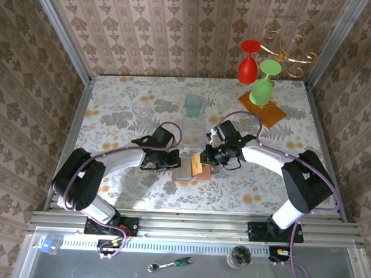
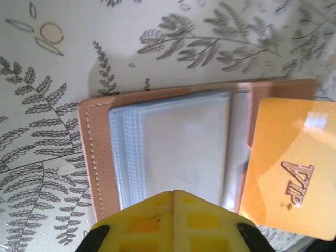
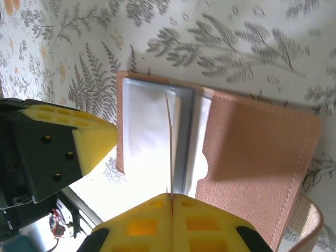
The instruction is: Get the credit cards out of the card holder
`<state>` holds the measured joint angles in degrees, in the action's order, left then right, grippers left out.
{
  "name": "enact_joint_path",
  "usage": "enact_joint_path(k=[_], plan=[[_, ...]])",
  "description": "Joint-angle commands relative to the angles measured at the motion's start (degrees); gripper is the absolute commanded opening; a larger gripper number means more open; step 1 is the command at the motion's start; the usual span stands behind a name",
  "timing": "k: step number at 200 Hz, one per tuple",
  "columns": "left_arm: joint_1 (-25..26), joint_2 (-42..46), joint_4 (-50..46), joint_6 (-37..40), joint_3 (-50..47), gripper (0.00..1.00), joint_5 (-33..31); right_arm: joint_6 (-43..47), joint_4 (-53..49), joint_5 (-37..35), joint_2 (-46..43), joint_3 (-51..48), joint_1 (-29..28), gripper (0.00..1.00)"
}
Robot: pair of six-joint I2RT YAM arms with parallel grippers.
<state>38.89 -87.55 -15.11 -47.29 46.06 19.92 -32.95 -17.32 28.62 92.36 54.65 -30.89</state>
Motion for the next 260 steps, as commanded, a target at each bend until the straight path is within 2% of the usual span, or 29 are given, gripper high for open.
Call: enact_joint_path(k=[1, 47, 87, 129, 182, 215, 260], plan=[[-0.7, 2.7, -1.1, 1.1, -0.1, 0.03, -0.9, 10.9, -7.8, -4.3, -1.5, 4.9, 0.2, 0.01], [-2.3, 6.4, -0.4, 0.6, -3.5, 0.04, -1.6, 35.4, -19.3, -13.4, 2.1, 15.9, 0.2, 0.00], [-4.1, 9.5, -0.6, 0.6, -6.3, 0.04, -1.5, 57.0, -23.9, -15.5, 5.8, 24.5, 0.1, 0.00], [-6.2, 12.9, -0.8, 0.4, -9.2, 0.05, -1.6, 72.1, -31.3, -17.7, 11.5, 35.6, 0.0, 0.00], [-8.2, 14.7, -1.3, 0.6, -10.4, 0.05, -1.5, 81.3, -44.1, -18.0, 24.6, 54.5, 0.3, 0.00], [-9.4, 15.5, -1.4, 0.5, -11.4, 0.05, -1.3, 83.3, -51.6, -17.0, 32.2, 65.5, 0.9, 0.00], [-11.1, 16.2, -1.4, 0.8, -12.2, 0.05, -0.3, 85.6, -57.2, -16.7, 40.0, 75.4, 1.3, 0.00]])
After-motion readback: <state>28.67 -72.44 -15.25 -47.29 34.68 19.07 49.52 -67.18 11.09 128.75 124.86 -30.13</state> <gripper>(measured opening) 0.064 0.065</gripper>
